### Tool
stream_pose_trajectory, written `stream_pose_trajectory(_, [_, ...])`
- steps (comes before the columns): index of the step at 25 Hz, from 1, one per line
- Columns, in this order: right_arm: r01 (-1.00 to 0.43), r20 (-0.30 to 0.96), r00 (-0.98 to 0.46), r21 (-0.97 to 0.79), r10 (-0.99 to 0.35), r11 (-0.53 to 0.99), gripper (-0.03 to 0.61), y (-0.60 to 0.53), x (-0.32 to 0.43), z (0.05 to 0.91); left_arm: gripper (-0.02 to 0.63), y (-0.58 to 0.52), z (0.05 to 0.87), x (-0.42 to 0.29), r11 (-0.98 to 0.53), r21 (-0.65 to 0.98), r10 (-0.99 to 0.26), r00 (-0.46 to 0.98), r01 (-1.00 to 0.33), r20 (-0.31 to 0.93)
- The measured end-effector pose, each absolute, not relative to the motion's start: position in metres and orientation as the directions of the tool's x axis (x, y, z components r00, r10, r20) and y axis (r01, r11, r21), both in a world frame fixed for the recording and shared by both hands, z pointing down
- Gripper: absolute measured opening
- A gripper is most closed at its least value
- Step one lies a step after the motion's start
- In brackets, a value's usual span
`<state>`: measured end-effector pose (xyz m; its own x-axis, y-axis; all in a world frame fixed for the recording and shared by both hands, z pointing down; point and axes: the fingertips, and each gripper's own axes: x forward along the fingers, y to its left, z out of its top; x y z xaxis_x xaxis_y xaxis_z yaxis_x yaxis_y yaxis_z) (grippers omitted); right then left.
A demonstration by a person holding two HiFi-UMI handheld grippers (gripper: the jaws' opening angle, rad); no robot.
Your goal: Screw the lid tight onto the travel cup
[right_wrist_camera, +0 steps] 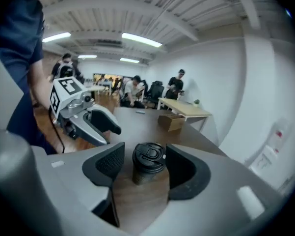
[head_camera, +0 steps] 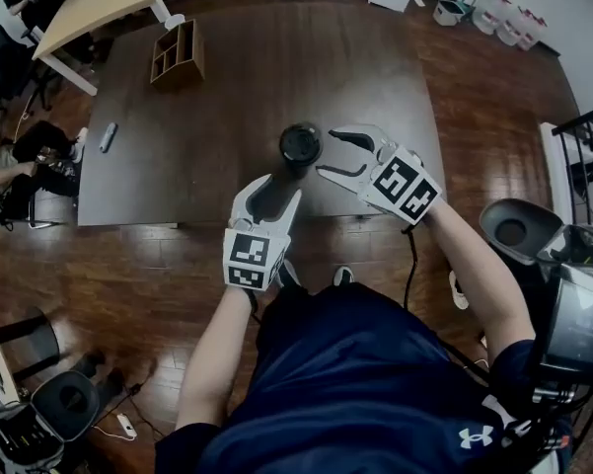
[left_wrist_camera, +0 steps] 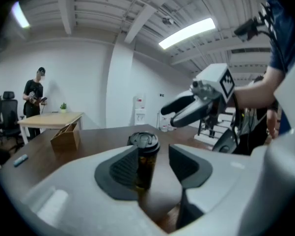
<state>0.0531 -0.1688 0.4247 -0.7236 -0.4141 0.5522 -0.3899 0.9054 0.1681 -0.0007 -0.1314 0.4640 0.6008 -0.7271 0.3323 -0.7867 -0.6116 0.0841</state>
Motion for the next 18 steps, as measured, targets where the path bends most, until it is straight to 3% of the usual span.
stream_pose_trajectory(2, [-0.222, 0.674, -0.666, 0.228, -0.318, 0.948, 0.305, -0.178, 0.036, 0.442, 0.219, -0.152, 0.498, -0.005, -0.644, 0.003, -0.703, 0.593, -0.765, 0.393])
stream_pose_trajectory(5, [-0.022, 0.818, -0.538, 0.225, -0.201, 0.974, 0.355, -0.192, 0.022, 0.463, 0.336, -0.177, 0.531, 0.001, -0.717, -0.024, -0.627, 0.63, -0.696, 0.458])
stream_pose_trajectory(9, [0.115, 0.924, -0.373, 0.133, -0.082, 0.984, 0.362, -0.196, 0.017, 0.487, 0.397, -0.196, 0.543, 0.031, -0.818, -0.047, -0.522, 0.705, -0.574, 0.48])
stream_pose_trajectory(14, [0.004, 0.941, -0.334, 0.055, -0.05, 0.999, 0.359, -0.203, 0.017, 0.499, 0.383, -0.211, 0.548, 0.044, -0.84, -0.055, -0.497, 0.723, -0.54, 0.48])
stream_pose_trajectory(18, [-0.288, 0.936, -0.323, 0.042, -0.139, 0.957, 0.356, -0.204, 0.02, 0.499, 0.379, -0.206, 0.546, 0.044, -0.794, -0.02, -0.554, 0.711, -0.607, 0.434])
